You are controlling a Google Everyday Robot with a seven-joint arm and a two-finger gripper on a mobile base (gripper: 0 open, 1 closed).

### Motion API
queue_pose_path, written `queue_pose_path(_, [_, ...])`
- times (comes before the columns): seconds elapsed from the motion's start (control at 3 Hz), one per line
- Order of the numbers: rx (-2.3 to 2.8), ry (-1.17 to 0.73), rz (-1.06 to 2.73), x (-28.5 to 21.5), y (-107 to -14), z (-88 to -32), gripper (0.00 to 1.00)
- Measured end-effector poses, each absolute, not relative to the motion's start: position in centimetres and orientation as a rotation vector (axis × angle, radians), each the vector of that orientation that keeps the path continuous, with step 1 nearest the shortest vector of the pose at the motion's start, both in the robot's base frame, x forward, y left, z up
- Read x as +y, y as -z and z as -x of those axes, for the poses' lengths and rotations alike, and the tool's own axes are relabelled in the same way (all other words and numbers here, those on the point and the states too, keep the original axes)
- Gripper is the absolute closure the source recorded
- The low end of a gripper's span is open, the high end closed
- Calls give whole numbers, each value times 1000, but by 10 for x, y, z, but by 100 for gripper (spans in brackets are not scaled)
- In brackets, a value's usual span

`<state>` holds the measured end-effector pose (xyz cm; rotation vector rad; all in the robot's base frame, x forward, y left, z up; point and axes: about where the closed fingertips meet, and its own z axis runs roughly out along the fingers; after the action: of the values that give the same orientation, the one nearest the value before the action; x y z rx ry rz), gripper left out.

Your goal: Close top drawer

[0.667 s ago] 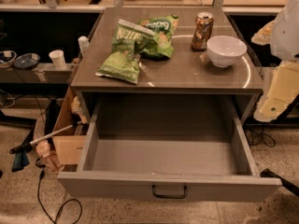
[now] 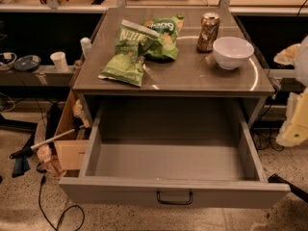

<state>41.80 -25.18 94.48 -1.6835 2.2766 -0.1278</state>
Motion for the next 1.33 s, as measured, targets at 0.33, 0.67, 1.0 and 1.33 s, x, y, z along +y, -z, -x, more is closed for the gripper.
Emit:
queue_pose_path(0.33, [2307,109,1657,-265,-934,-401,0])
queue_pose_path(0.67, [2267,1,1651,-277,-924,-383,0])
queue_pose_path(1.0, [2138,-145,1723,-272,-918,-361,0])
queue_pose_path(1.33, [2051,-285,1784,-264,-910,-336,0])
